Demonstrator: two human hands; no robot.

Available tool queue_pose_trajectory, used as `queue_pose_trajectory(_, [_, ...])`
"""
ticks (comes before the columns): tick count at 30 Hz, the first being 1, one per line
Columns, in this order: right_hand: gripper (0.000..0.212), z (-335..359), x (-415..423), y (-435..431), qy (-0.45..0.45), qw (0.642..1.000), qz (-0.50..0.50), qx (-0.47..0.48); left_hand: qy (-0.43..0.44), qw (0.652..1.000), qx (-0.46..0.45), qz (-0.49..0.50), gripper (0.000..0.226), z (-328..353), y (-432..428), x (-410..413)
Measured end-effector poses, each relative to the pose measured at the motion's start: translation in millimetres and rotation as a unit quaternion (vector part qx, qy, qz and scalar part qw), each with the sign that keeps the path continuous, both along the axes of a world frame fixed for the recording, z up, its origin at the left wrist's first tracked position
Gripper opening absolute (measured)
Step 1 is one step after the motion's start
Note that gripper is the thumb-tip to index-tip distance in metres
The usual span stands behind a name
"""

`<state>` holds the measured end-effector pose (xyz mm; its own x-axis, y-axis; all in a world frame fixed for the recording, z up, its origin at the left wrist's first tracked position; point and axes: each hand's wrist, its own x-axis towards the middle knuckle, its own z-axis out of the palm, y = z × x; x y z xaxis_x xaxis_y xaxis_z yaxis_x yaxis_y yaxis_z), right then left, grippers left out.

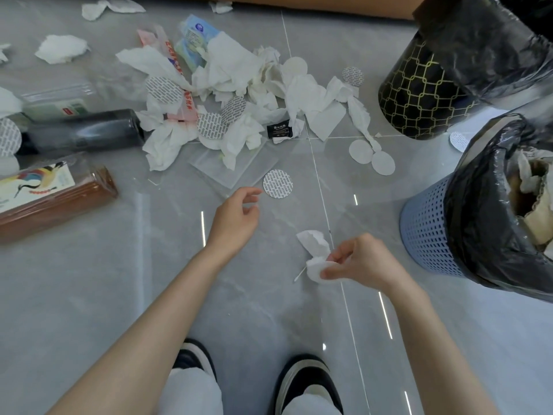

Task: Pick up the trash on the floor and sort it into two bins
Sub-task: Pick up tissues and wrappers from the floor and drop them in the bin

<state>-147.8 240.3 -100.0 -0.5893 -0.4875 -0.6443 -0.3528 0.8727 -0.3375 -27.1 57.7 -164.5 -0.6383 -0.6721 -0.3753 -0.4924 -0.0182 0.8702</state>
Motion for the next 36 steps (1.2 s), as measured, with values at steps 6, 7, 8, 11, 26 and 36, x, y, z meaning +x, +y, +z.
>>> queue_pose_trajectory(6, [0.024,-17.5,1.8,-20.8,0.014,0.998,-0.02,-0.059,-0.008,0.999,-0.027,-0.02,0.037,0.8,-4.9,-4.5])
queue_pose_trajectory(7, [0.025,-27.5,4.6,-20.2,0.023,0.997,-0.027,-0.062,-0.008,0.999,-0.031,-0.023,0.037,1.2,-5.6,-6.5])
queue_pose_trajectory(8, [0.026,-37.2,8.2,-19.2,0.039,0.996,-0.036,-0.069,-0.007,0.999,-0.034,-0.027,0.037,1.3,-6.2,-8.6])
queue_pose_trajectory(11, [0.021,-54.7,17.9,-15.3,0.075,0.989,-0.067,-0.104,-0.002,0.998,-0.041,-0.038,0.036,0.9,-7.7,-14.6])
queue_pose_trajectory(26, [0.065,-41.9,4.9,3.3,-0.039,0.996,0.026,-0.07,-0.091,0.937,-0.235,-0.24,0.049,-14.9,-15.9,-44.7])
queue_pose_trajectory(36, [0.024,-53.0,9.2,0.6,0.042,0.992,0.105,-0.047,-0.165,0.846,-0.397,-0.315,0.053,-13.7,-8.0,-46.5])
